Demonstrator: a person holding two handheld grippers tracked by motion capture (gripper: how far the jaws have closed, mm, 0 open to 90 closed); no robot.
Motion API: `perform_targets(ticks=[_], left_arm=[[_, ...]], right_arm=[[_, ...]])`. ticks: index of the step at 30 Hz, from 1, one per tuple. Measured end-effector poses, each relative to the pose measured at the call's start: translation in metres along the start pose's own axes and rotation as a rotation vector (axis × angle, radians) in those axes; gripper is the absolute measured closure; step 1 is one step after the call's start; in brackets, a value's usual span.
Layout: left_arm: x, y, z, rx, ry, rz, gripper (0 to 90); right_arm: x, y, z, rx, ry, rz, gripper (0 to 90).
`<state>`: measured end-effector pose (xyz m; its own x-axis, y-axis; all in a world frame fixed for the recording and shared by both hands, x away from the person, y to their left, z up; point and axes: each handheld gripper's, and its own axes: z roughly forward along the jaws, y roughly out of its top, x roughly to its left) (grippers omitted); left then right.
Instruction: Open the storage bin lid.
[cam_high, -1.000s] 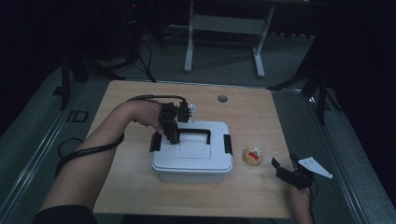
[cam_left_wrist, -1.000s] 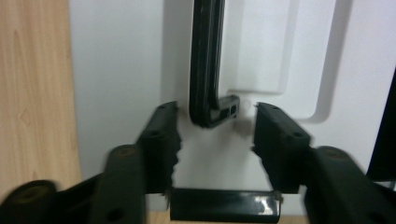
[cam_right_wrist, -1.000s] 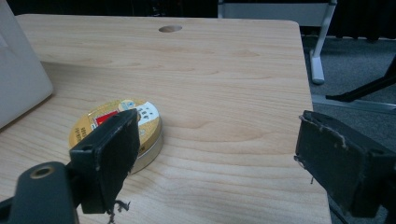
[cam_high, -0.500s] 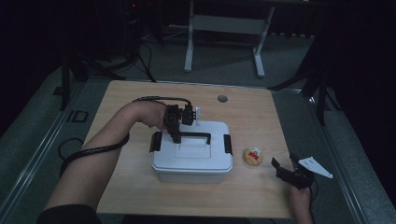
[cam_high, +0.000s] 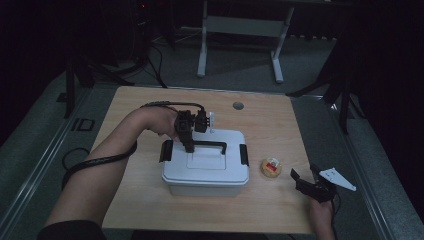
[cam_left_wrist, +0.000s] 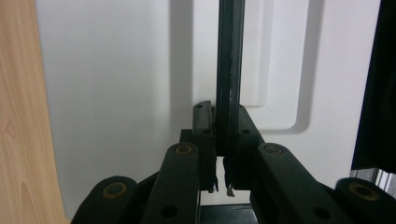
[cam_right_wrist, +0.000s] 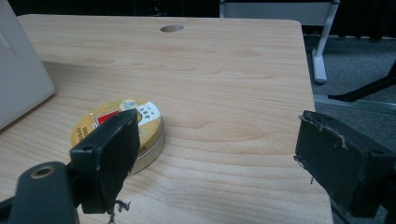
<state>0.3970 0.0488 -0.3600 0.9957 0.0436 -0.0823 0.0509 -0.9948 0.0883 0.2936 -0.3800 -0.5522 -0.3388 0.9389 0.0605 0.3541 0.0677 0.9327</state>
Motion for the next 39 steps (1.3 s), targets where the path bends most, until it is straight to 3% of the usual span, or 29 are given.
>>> perform_targets(ticks=[14, 17, 26, 39], left_arm=[[-0.008, -0.008, -0.034, -0.048, 0.034, -0.020, 83.3], [-0.007, -0.014, -0.037, -0.066, 0.034, -0.044, 83.3], [-0.008, -0.037, -0.038, -0.046, 0.039, -0.083, 83.3], [-0.023, -0.102, -0.055, -0.075, 0.063, -0.196, 83.3]], right_arm=[[0.000, 0.000, 0.000, -0.001, 0.001, 0.002, 13.5], [0.000, 0.000, 0.000, 0.000, 0.000, 0.002, 13.5], [0.000, 0.000, 0.000, 0.000, -0.002, 0.002, 13.5], [0.000, 0.000, 0.000, 0.006, -0.007, 0.000, 13.5]])
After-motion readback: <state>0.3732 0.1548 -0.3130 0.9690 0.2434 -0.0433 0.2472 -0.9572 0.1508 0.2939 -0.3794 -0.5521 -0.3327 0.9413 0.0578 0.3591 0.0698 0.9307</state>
